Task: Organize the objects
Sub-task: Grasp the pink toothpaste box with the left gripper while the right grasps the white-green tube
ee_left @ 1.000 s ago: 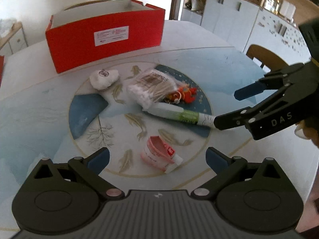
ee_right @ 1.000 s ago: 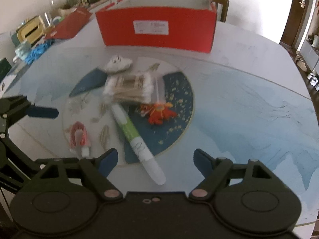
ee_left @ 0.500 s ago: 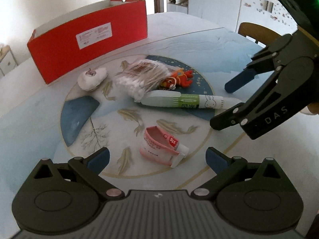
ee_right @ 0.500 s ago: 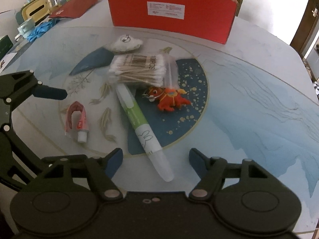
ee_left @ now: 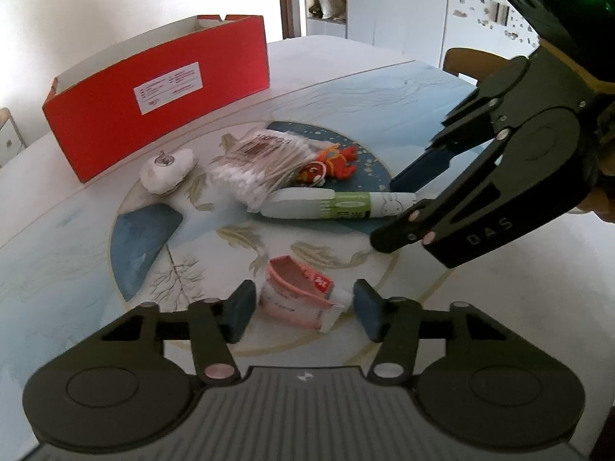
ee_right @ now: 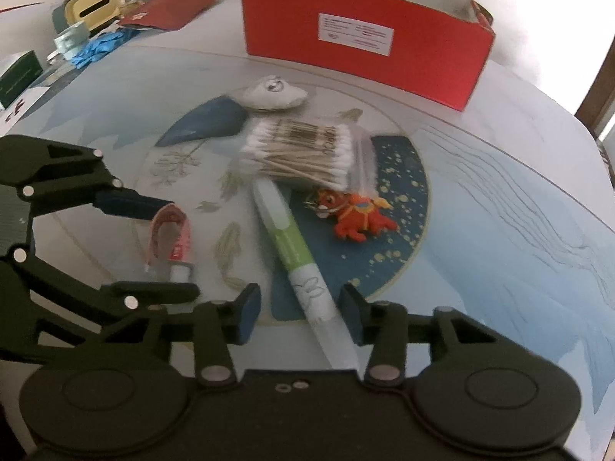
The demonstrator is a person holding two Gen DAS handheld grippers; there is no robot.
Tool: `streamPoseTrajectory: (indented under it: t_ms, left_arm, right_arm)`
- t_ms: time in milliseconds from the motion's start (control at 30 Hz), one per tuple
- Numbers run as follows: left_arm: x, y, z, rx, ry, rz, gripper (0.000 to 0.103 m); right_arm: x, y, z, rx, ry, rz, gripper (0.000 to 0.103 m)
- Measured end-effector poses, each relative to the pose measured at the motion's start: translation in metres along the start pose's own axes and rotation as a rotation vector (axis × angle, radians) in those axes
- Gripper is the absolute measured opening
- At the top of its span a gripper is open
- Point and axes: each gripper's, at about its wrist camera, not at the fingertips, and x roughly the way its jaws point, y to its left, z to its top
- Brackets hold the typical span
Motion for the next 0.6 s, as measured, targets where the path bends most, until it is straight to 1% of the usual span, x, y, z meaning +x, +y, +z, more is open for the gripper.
streamPoseTrajectory:
  t_ms: [67,200,367,500,600]
  left_arm:
    - [0.000,-0.001,0.000,0.011,0.000,0.001,0.052]
    - [-0.001,0.001,-0.001,-0.002,0.006,0.002,0.052]
    - [-0.004,0.006,-0.002,-0.032,0.018,0.001,0.051]
    - [-0.009,0.012,-0.003,-0.065,0.024,-0.004,0.051]
    - [-0.016,0.019,-0.002,-0.125,0.016,-0.020,0.051]
  right_arm:
    - [0.000,0.002,0.001,-0.009,-0.001,0.003,0.037]
    - [0.001,0.006,0.002,-0.016,-0.008,-0.004,0.033]
    - [0.000,0.011,0.000,-0.043,-0.015,0.007,0.018]
    - [-0.004,0.014,-0.005,-0.025,-0.009,0.016,0.016]
    - [-0.010,0.014,-0.012,0.009,-0.003,0.045,0.016]
